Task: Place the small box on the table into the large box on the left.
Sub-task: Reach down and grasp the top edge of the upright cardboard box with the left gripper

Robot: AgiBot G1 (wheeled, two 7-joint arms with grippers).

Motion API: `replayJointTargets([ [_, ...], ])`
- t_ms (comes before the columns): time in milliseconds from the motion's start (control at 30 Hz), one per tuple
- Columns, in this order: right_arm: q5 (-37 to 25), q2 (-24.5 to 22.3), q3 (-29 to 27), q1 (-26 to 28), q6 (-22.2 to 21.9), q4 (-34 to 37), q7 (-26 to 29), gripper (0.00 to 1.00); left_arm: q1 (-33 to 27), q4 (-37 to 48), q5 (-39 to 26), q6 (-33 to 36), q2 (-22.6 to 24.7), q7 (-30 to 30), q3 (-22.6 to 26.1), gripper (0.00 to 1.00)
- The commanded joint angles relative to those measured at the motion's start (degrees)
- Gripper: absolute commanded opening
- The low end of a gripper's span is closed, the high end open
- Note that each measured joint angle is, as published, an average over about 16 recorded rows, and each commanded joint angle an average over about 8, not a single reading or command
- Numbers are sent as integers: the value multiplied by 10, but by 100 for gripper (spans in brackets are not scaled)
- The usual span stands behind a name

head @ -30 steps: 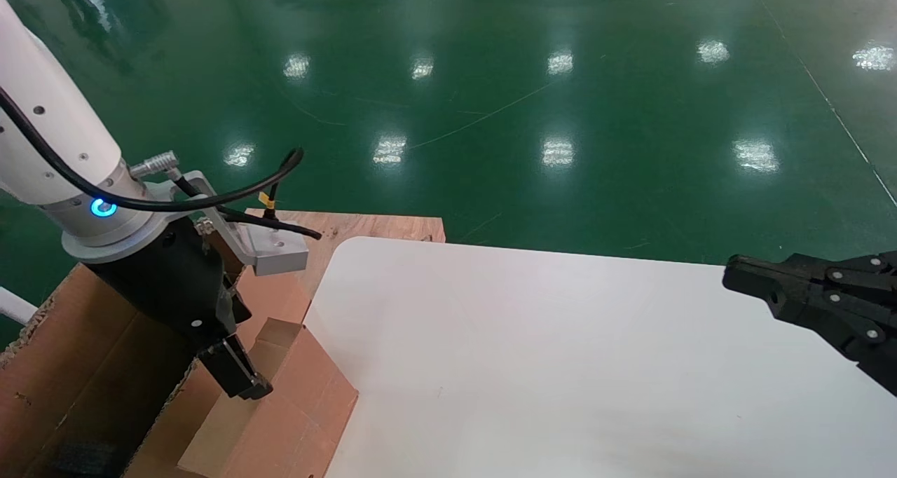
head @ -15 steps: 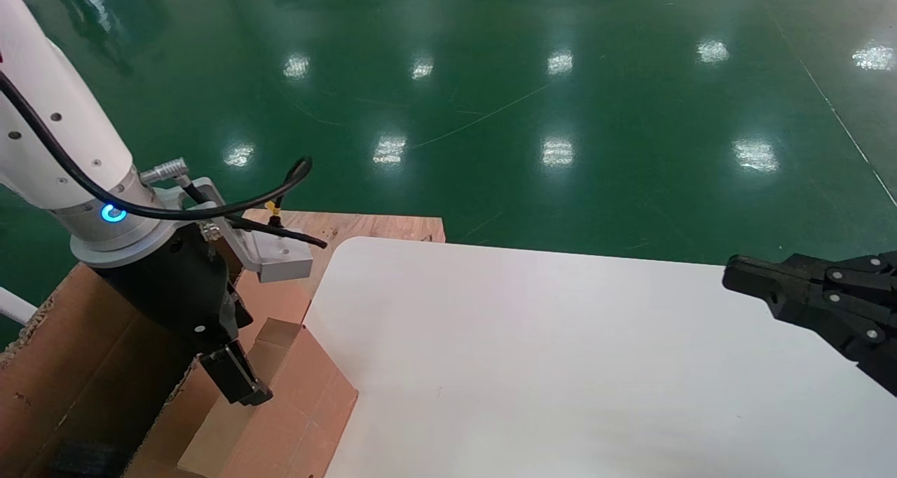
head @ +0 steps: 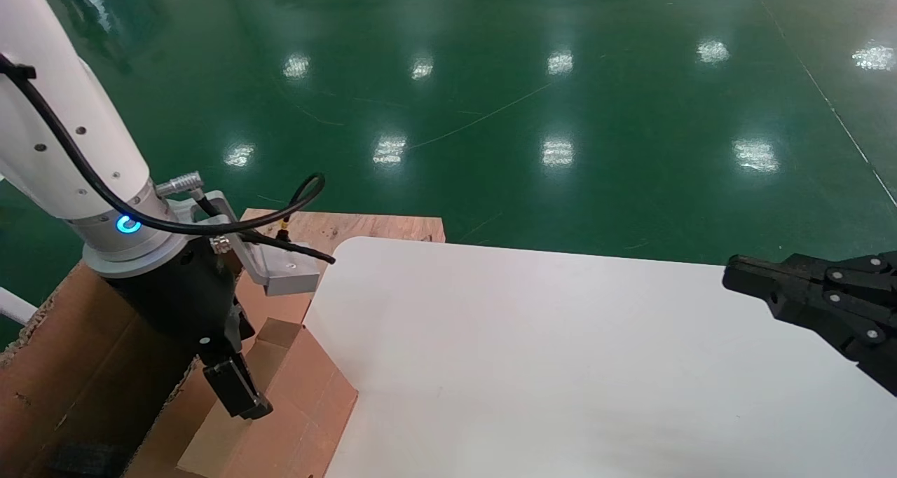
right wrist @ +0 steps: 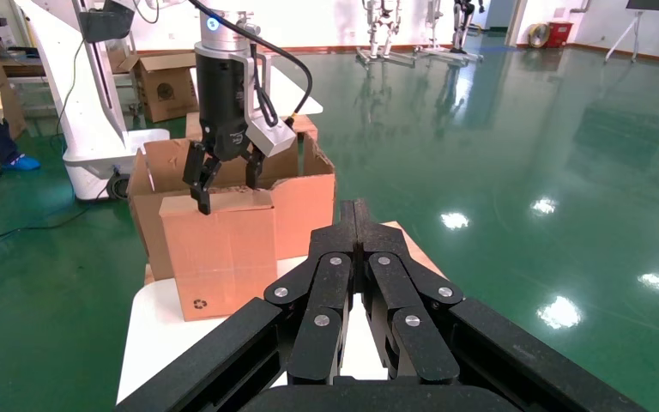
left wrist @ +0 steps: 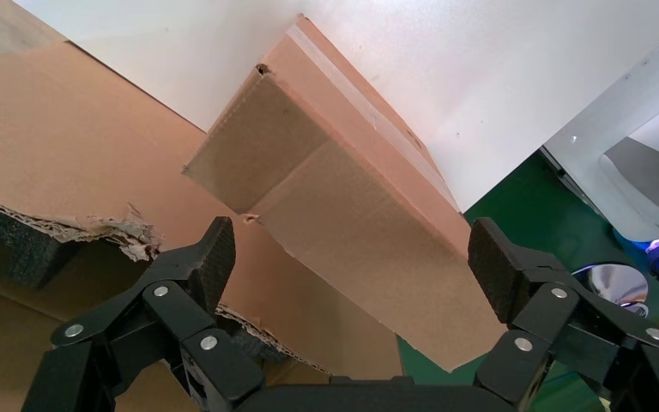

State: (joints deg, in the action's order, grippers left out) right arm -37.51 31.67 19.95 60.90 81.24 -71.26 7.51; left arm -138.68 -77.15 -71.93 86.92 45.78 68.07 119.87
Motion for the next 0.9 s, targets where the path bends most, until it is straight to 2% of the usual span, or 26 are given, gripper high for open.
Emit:
replayJointTargets([
  [33, 0, 0, 0, 0, 0, 0, 0, 0, 1, 0, 0, -1, 2, 1, 2, 100],
  [900, 0, 0, 0, 0, 0, 0, 0, 0, 0, -1, 9, -6, 17, -3, 23, 100],
])
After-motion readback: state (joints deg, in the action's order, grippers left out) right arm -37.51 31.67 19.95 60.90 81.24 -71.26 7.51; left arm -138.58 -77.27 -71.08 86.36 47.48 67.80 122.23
